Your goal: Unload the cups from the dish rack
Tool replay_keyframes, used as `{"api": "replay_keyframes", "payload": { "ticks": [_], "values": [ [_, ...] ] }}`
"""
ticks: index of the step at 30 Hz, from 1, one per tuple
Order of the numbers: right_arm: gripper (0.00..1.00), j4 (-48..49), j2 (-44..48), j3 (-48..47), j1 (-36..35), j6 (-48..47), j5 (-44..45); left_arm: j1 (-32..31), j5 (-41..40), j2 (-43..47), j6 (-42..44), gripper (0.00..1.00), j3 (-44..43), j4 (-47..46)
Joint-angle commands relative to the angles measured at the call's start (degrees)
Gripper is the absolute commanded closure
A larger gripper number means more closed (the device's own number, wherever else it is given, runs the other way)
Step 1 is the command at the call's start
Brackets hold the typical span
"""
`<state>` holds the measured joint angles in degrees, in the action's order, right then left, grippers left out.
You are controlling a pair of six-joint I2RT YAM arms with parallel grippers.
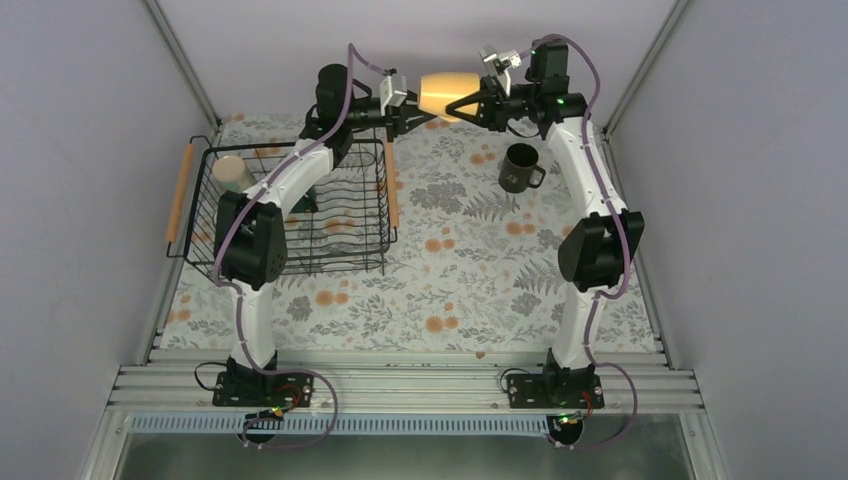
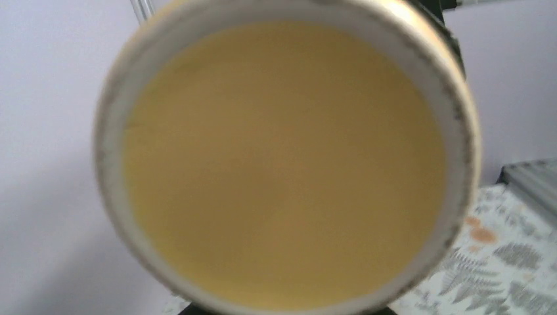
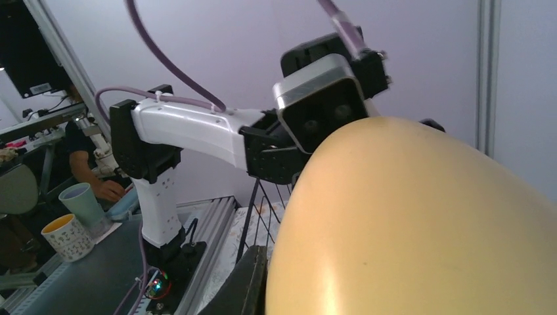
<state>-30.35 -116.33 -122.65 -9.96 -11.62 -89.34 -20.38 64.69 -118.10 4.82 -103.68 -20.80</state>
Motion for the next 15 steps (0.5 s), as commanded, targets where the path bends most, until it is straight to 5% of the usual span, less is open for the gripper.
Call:
{"api": "replay_keyframes", "payload": {
  "ticks": [1,15],
  "values": [
    [0.97,3.5,2.7,2.6,1.2,1.3,3.2,-0.5,-1.9,-1.0,12.1,0.75,-5.2,7.2],
    [0.97,-12.1,-9.0,-13.3,6.3,-12.3,34.3,7.3,-7.6,7.1,24.7,0.26,-1.5,21.2]
  ]
}}
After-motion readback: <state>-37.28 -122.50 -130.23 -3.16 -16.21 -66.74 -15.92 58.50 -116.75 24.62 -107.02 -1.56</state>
